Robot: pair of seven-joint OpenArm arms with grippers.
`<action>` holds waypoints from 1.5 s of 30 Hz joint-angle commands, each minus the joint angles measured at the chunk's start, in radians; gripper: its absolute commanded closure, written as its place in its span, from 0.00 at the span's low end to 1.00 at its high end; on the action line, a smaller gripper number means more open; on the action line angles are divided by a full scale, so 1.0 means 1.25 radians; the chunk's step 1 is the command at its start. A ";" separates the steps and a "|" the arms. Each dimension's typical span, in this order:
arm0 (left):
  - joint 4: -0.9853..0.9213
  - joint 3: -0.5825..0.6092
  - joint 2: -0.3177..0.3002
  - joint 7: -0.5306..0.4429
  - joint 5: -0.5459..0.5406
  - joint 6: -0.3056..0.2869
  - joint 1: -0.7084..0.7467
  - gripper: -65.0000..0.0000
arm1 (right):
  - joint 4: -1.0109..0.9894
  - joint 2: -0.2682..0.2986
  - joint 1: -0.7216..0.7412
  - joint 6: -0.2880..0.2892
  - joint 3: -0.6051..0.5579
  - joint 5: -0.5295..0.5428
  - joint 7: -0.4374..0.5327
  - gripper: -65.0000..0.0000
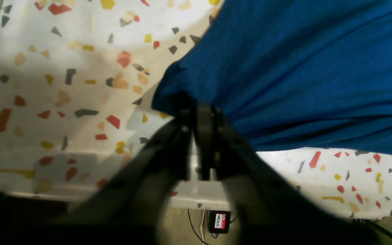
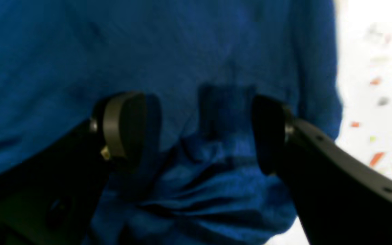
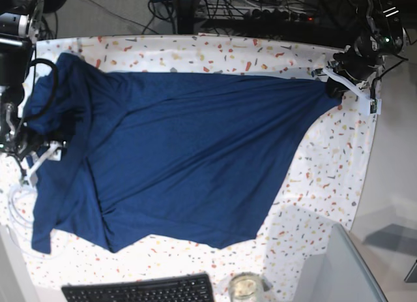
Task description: Layout the t-shirt on the table in an organized manner, then fold the t-shirt properly
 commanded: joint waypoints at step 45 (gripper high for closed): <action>-0.123 -0.149 -0.014 -0.106 -0.002 -0.001 -0.040 0.37 | 0.564 -0.189 -0.053 0.009 -0.144 -0.010 -0.266 1.00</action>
